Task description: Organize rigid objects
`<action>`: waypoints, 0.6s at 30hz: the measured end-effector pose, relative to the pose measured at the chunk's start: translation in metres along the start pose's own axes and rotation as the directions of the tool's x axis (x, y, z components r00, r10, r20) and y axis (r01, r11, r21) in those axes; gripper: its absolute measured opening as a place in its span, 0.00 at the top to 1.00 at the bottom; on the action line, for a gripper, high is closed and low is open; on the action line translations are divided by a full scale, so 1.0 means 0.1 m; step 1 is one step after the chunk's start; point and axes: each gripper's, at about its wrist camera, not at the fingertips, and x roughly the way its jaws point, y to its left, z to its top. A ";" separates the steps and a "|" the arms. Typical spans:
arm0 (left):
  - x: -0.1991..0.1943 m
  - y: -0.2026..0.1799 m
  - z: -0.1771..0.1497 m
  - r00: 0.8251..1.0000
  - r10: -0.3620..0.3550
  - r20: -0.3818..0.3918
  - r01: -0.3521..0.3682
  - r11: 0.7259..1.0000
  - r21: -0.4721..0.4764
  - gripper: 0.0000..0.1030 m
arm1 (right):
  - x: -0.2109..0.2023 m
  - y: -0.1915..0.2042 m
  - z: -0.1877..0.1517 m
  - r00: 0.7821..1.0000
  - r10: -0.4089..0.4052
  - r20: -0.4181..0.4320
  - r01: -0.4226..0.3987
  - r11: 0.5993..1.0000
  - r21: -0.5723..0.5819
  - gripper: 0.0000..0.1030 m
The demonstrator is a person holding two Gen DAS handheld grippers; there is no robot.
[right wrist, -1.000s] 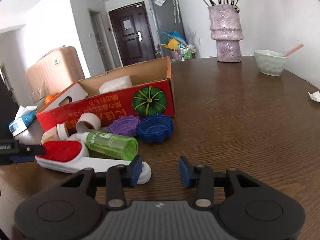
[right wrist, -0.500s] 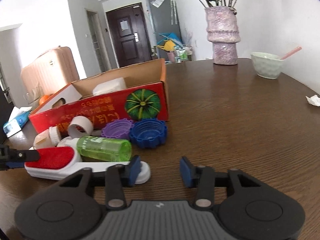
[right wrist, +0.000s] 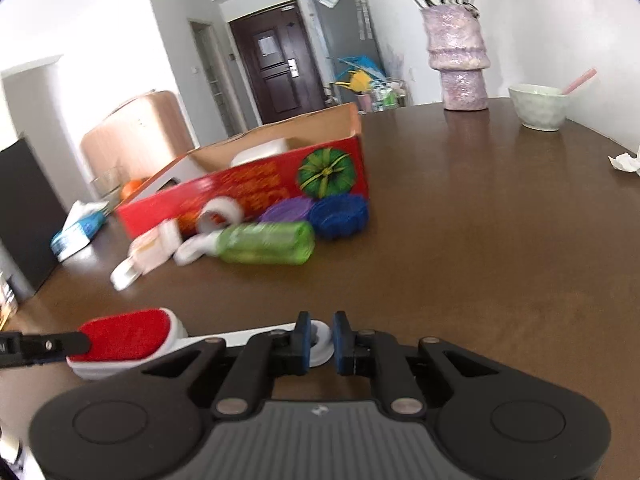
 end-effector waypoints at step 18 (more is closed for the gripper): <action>-0.65 -0.20 -0.13 0.980 -0.078 0.182 0.060 0.993 0.102 0.54 | -0.82 0.21 -0.04 0.983 -0.012 0.185 0.016 1.000 -0.021 0.89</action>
